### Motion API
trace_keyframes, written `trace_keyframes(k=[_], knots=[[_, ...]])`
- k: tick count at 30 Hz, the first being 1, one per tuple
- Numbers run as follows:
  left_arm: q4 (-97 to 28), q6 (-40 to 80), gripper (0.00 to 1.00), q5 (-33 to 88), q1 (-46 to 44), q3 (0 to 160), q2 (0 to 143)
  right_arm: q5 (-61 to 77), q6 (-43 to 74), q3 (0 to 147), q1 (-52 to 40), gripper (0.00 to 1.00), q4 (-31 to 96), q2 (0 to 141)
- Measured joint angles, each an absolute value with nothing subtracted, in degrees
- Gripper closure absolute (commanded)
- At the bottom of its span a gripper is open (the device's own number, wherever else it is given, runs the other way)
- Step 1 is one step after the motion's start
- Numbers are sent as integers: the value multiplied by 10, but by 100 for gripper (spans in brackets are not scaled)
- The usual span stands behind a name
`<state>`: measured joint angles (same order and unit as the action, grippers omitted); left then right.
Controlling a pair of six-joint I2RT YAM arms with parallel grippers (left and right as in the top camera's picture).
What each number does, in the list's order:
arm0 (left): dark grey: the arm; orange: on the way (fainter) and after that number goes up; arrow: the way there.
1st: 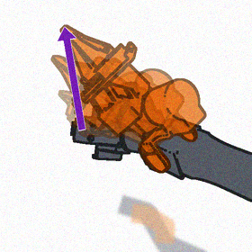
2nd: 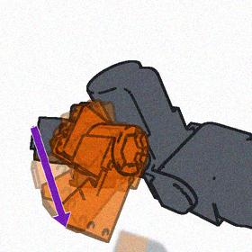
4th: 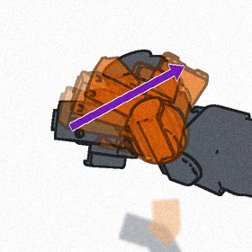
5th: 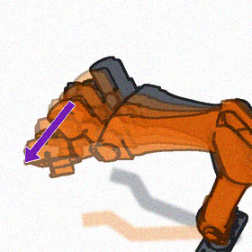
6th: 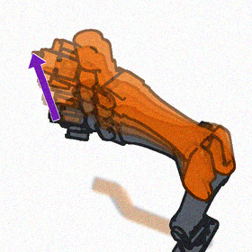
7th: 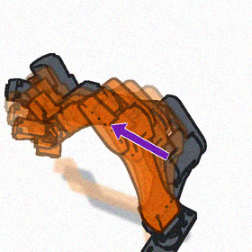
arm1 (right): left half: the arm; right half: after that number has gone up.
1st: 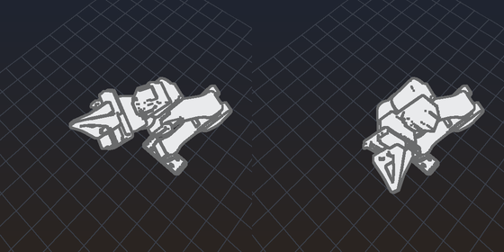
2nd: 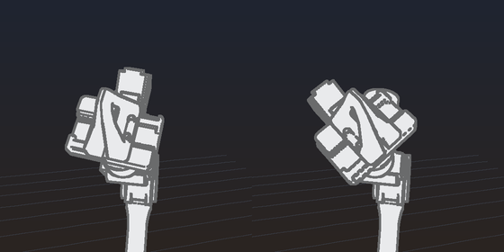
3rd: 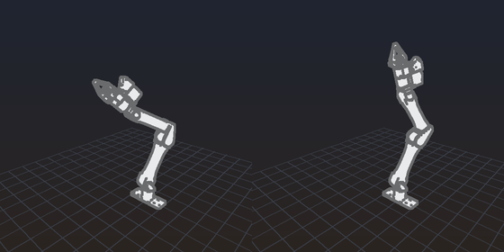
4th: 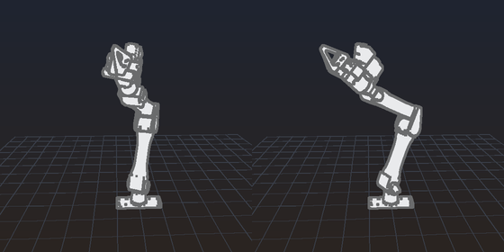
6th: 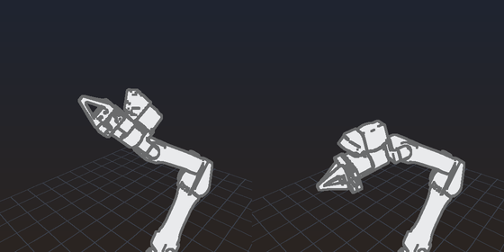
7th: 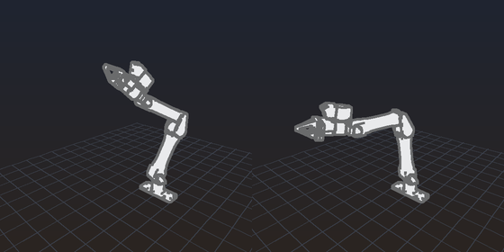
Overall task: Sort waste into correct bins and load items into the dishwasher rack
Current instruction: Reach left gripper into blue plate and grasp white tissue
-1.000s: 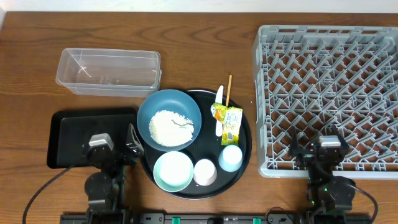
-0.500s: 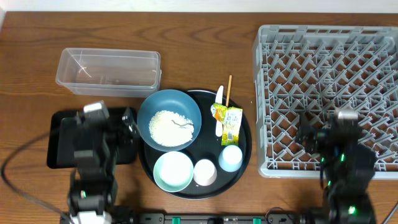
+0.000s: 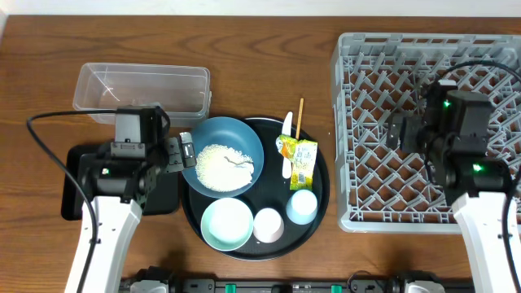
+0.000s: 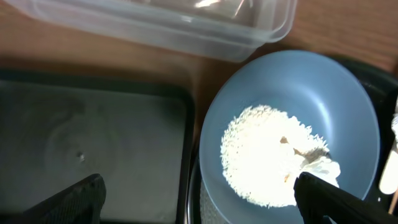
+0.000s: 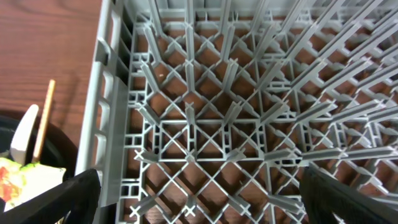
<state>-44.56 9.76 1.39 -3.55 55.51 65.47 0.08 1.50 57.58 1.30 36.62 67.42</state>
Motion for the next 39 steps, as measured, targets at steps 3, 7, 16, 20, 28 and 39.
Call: trace_keyframes(k=[3, 7, 16, 20, 28, 39], knots=[[-440, 110, 2, 38, -36, 555, 661, 3, 15, 576, 13, 1, 364, 680], [-408, 133, 2, 81, -41, 555, 665, 4, 15, 576, 13, 1, 360, 680], [-392, 170, 2, 72, -150, 556, 762, 4, 15, 576, 13, 1, 360, 680], [-371, 194, 2, 70, -196, 556, 820, 4, 15, 576, 13, 1, 359, 680], [-338, 225, 14, 69, -230, 556, 908, 4, 15, 576, 13, 1, 362, 680], [-335, 240, 51, 69, -267, 556, 955, 4, 15, 576, 13, 1, 362, 680]])
